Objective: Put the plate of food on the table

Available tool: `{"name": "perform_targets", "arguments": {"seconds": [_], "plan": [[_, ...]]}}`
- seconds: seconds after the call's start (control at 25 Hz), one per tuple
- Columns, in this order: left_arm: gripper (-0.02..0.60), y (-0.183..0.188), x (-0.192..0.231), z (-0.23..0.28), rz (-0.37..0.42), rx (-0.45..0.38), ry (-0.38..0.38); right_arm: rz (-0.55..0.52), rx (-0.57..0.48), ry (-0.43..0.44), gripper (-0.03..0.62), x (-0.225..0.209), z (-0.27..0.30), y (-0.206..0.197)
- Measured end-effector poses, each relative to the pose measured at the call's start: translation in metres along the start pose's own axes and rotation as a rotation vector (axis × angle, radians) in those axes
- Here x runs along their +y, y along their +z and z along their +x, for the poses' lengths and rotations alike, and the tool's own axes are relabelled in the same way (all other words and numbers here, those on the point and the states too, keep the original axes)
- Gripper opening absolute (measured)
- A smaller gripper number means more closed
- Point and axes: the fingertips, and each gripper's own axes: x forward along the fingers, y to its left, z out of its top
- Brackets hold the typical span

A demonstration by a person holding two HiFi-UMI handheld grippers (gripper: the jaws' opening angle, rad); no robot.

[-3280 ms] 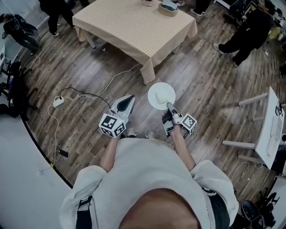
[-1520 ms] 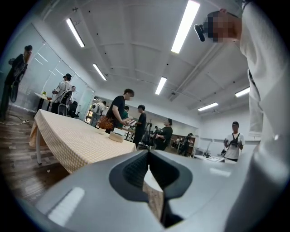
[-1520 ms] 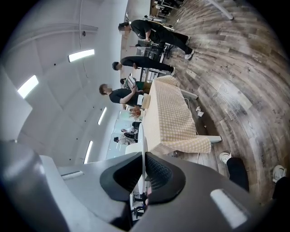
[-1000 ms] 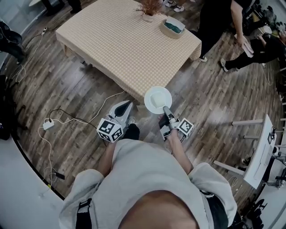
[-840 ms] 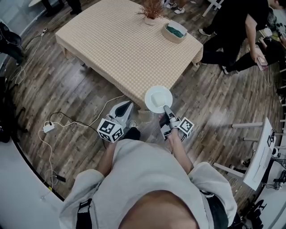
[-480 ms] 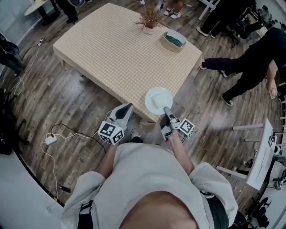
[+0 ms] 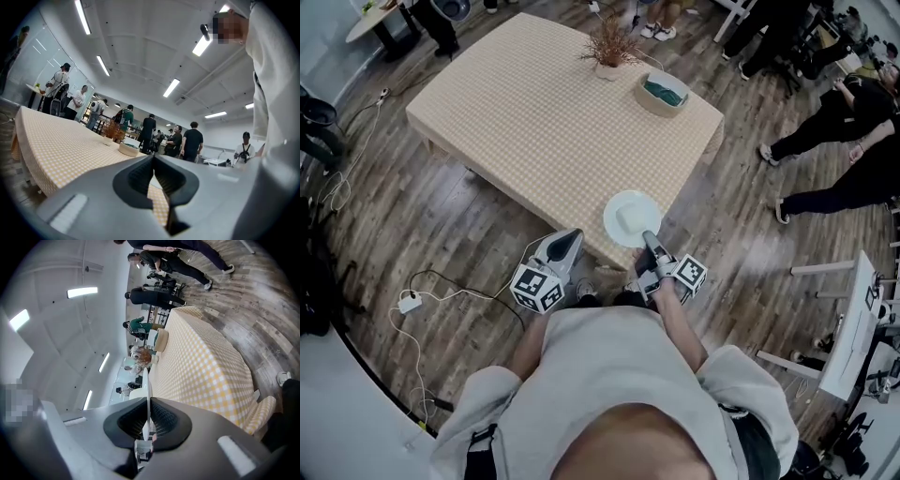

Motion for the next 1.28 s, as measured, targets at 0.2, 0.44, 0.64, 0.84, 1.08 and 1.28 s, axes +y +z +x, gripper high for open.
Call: {"name": "perform_targets", "arguments": {"seconds": [0.2,0.44,0.64,0.84,1.08,1.28], "plan": [[0.009,-0.003,-0.001,0.014,-0.003,0.011,0.036,-0.012,0.032,-0.020,0.014,-0.002,0.007,0.017],[0.009,-0.006,-0.021,0.042,-0.004,0.011,0.068,-0.027,0.076,-0.025,0.014,-0.006,0.007,0.044],[0.009,-0.015,-0.028,0.054,-0.019,0.019,0.094,-0.023,0.106,-0.026,0.014,-0.014,0.006,0.056],[0.009,-0.019,-0.020,0.058,-0.016,0.035,0.121,-0.016,0.131,-0.046,0.014,-0.026,0.002,0.059],[0.009,-0.036,-0.015,0.062,-0.042,0.074,0.137,0.013,0.156,-0.085,0.014,-0.054,-0.005,0.049],[0.009,-0.058,-0.014,0.074,-0.074,0.112,0.134,0.026,0.173,-0.110,0.014,-0.076,-0.011,0.045]]}}
